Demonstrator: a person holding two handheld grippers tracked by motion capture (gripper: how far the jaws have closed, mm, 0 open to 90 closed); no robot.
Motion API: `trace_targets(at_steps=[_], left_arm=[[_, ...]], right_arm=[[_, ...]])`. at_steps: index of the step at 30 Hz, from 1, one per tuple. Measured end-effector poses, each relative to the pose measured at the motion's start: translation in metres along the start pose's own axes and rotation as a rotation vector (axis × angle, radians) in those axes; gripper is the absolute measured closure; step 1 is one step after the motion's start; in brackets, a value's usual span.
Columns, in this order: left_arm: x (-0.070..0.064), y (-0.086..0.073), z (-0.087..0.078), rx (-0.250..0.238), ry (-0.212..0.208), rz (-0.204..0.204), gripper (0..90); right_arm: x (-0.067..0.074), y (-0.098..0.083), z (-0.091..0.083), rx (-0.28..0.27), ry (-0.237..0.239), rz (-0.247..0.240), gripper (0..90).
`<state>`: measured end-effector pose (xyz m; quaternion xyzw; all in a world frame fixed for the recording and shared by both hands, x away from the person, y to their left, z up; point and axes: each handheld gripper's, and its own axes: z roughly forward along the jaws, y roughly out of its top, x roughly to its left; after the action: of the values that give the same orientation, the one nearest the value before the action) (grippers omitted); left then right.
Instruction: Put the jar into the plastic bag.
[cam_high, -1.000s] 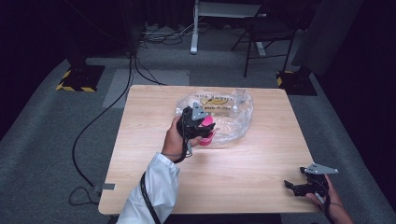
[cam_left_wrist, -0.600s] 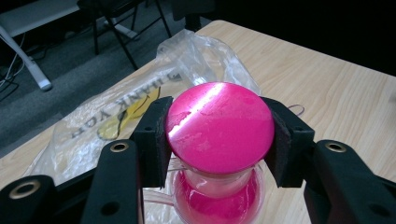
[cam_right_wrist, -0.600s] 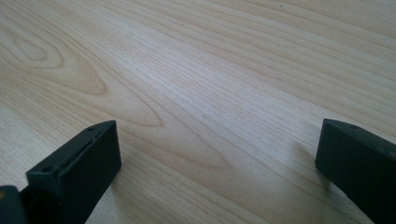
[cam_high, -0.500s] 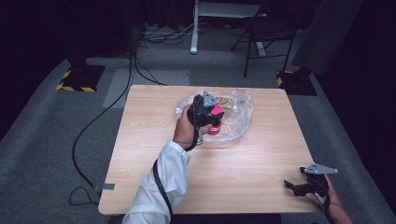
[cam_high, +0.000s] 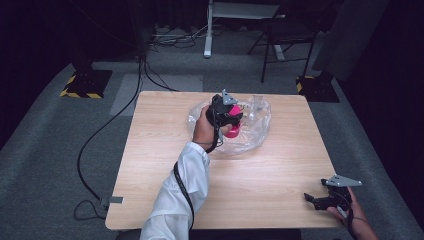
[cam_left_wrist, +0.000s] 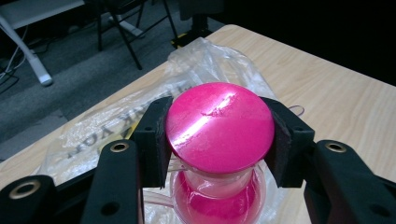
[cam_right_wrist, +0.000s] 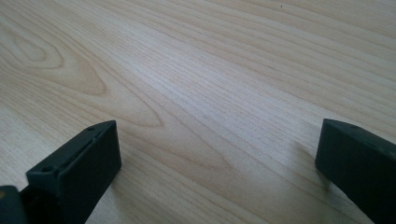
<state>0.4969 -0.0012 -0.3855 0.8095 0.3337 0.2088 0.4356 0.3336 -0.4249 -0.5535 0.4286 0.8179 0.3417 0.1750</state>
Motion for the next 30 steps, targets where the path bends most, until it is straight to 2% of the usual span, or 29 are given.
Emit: trace_targets(at_steps=[3, 6, 9, 16, 22, 30], left_arm=[[0.003, 0.0, 0.008, 0.001, 0.016, -0.004, 48.1], [0.006, -0.001, 0.018, -0.006, 0.007, -0.027, 48.1], [0.006, -0.002, 0.028, 0.003, 0.013, -0.01, 48.1], [0.013, -0.009, 0.045, 0.015, 0.033, -0.051, 48.1], [0.013, -0.018, 0.056, 0.037, 0.043, -0.073, 48.1], [0.008, -0.032, 0.068, 0.078, 0.055, -0.074, 48.1]], right_arm=[[0.0, 0.0, 0.0, 0.0, 0.0, 0.0, 0.0], [0.0, 0.0, 0.0, 0.0, 0.0, 0.0, 0.0], [0.0, 0.0, 0.0, 0.0, -0.001, 0.001, 0.0], [0.0, 0.0, 0.0, 0.001, 0.0, 0.0, 0.0], [0.0, 0.001, 0.001, 0.0, 0.001, -0.002, 0.0], [0.0, 0.001, 0.001, 0.0, 0.001, -0.001, 0.0]])
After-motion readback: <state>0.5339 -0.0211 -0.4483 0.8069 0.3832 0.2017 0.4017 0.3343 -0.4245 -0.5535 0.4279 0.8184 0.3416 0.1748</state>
